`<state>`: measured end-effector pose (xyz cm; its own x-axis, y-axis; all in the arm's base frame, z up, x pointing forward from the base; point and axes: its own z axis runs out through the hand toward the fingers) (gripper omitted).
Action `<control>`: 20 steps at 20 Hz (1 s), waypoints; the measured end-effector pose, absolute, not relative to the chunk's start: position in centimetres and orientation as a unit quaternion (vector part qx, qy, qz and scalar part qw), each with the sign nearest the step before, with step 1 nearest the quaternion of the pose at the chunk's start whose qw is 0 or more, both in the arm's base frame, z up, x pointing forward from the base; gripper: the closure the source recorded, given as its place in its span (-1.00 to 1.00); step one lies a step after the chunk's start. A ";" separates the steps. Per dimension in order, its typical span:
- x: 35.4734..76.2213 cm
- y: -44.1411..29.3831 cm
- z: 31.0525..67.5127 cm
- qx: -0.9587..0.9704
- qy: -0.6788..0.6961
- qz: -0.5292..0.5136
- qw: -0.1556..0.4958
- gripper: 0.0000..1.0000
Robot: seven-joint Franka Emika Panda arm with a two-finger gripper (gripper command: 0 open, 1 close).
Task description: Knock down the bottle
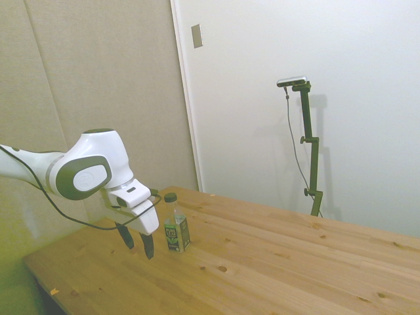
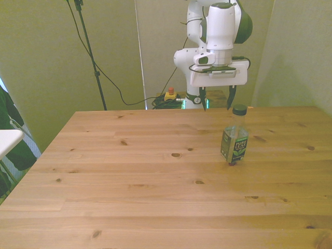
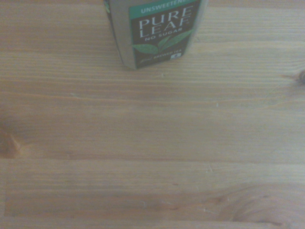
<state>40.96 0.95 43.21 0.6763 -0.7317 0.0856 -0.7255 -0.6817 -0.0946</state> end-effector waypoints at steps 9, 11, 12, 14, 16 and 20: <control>42.6 1.1 46.2 -0.914 0.395 -0.085 0.028 1.00; 43.7 1.5 47.0 -0.916 0.390 -0.092 0.023 1.00; 44.3 1.8 47.2 -0.917 0.386 -0.094 0.023 1.00; 45.5 2.4 47.6 -0.920 0.378 -0.098 0.019 1.00; 46.5 3.0 47.8 -0.923 0.371 -0.102 0.014 1.00; 48.0 3.7 48.8 -0.927 0.355 -0.119 0.009 1.00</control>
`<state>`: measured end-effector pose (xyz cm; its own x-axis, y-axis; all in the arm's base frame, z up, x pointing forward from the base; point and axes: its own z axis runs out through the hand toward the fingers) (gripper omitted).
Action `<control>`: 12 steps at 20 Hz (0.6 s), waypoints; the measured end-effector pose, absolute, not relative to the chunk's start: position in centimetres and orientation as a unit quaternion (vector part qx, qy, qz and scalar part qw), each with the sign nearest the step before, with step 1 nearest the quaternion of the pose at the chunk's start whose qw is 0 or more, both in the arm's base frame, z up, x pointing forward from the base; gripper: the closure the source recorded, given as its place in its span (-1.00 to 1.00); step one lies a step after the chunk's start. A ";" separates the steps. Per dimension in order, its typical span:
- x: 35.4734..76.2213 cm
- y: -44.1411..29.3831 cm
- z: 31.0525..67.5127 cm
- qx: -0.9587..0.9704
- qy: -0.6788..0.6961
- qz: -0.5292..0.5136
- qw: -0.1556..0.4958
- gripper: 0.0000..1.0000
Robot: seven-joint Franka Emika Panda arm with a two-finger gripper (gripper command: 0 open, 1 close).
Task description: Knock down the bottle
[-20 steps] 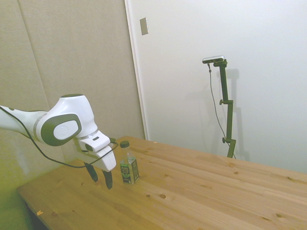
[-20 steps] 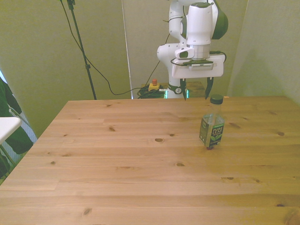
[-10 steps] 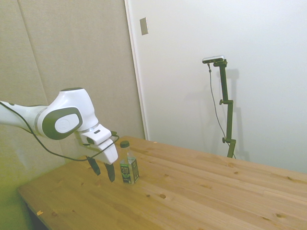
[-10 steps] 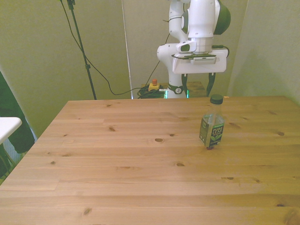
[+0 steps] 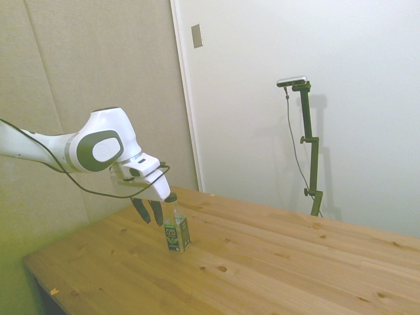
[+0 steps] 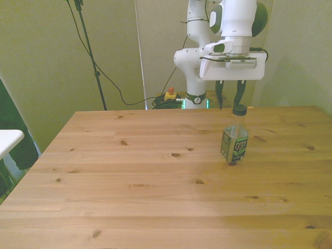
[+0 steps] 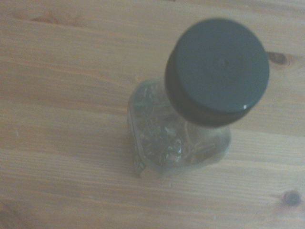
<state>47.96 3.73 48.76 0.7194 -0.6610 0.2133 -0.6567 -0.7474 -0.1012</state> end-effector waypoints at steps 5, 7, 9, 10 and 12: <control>49.0 3.8 49.3 -0.926 0.354 -0.132 0.000 1.00; 49.4 3.7 49.4 -0.924 0.356 -0.138 -0.001 1.00; 49.9 3.5 49.6 -0.923 0.358 -0.143 -0.001 1.00; 50.3 3.4 49.7 -0.921 0.360 -0.146 -0.003 1.00; 51.0 3.5 49.7 -0.919 0.365 -0.152 -0.003 1.00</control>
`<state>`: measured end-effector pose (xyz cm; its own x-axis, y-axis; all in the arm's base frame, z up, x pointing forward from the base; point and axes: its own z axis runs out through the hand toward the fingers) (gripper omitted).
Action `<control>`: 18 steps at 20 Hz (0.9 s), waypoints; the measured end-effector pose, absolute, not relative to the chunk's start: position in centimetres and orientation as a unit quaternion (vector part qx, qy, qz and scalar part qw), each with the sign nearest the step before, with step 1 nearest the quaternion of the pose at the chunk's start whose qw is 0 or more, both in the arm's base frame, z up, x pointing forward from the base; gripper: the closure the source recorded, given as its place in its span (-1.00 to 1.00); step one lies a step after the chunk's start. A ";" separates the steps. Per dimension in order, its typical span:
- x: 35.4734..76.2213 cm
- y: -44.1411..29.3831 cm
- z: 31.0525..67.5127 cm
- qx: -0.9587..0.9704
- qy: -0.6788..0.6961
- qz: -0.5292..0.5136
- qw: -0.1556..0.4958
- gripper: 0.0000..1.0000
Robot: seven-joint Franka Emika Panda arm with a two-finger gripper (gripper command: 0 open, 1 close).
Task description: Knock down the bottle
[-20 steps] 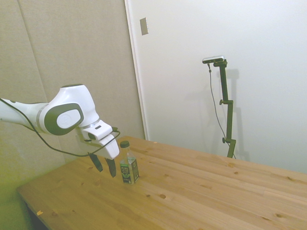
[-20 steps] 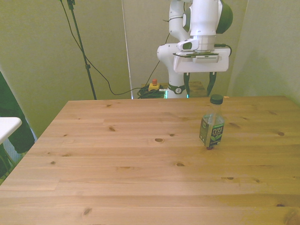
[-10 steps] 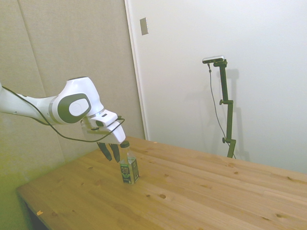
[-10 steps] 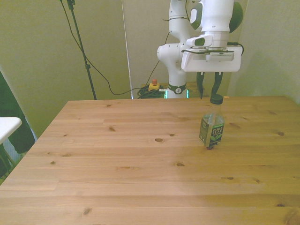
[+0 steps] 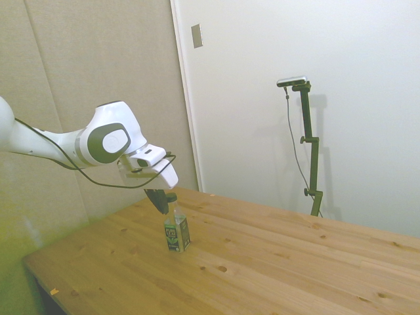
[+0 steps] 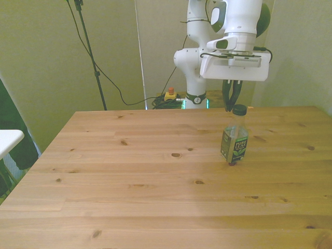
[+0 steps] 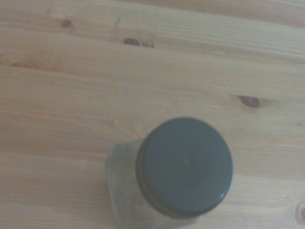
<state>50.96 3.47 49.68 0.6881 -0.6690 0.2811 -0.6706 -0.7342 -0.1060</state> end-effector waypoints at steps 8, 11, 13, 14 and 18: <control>56.0 7.8 48.7 0.908 -0.384 0.167 -0.002 1.00; 58.8 9.2 48.3 0.901 -0.394 0.181 0.001 1.00; 60.7 9.5 48.0 0.897 -0.401 0.187 0.002 1.00; 61.5 9.4 47.8 0.895 -0.405 0.188 0.003 1.00; 64.4 7.5 46.7 0.887 -0.422 0.189 0.008 1.00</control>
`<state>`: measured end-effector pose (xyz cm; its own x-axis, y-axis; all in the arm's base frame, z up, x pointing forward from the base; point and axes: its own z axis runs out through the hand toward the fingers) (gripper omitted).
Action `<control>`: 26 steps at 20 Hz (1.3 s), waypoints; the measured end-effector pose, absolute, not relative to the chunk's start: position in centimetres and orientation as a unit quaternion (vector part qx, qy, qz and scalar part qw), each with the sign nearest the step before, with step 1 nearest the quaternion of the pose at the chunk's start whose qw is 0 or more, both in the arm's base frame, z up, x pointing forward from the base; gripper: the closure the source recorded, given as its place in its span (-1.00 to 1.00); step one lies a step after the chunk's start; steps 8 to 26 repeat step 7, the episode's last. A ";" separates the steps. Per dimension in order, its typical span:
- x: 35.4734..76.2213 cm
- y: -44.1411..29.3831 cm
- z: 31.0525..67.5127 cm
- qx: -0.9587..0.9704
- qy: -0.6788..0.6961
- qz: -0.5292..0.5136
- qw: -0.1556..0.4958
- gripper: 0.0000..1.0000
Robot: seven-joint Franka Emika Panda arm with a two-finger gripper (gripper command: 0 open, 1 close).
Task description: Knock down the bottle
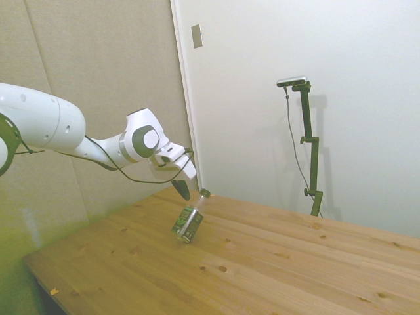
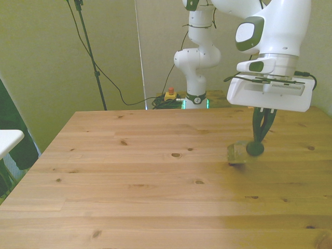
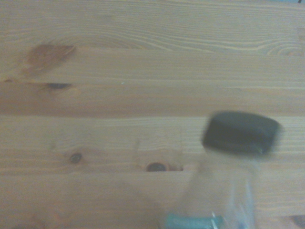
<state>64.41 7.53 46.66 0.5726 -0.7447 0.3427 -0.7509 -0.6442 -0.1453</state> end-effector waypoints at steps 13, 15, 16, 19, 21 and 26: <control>66.8 6.5 45.7 0.880 -0.434 0.191 0.008 1.00; 66.8 6.5 45.7 0.880 -0.434 0.191 0.008 1.00; 66.8 6.5 45.7 0.880 -0.434 0.191 0.008 1.00; 66.8 6.5 45.7 0.880 -0.434 0.191 0.008 1.00; 66.8 6.5 45.7 0.880 -0.434 0.191 0.008 1.00; 66.8 6.5 45.7 0.880 -0.434 0.191 0.008 1.00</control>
